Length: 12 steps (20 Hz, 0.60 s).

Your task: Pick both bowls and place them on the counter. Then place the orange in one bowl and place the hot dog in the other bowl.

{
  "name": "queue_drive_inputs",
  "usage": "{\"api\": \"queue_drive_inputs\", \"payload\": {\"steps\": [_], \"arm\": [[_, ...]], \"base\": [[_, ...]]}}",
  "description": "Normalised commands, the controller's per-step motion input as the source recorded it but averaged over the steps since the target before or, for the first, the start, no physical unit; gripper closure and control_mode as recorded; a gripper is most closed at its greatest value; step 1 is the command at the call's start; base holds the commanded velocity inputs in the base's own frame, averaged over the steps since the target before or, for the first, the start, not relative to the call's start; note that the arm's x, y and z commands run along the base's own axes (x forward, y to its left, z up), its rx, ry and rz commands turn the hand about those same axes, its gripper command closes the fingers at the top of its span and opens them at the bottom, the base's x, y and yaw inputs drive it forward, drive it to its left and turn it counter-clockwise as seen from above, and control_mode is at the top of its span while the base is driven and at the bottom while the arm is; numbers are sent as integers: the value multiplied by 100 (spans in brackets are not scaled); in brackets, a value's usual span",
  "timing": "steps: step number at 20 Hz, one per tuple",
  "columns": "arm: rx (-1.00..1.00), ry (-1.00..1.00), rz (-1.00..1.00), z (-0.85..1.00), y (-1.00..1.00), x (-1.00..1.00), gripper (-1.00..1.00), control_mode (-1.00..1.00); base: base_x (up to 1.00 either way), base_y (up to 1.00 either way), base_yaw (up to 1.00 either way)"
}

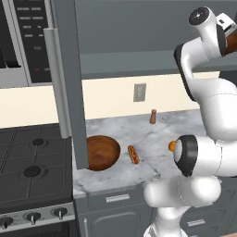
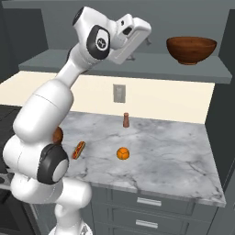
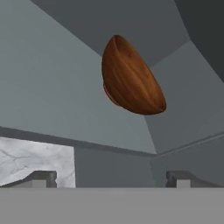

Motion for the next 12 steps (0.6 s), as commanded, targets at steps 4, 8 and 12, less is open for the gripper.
{"api": "queue_drive_inputs", "payload": {"steps": [4,8,12], "arm": [[-1,0,1,0,-16,34,-100,-100],[-2,0,0,0,-18,27,-100,-100],[-1,0,0,0,-21,24,-100,-100]], "base": [[0,0,0],[0,0,0],[0,0,0]]}}
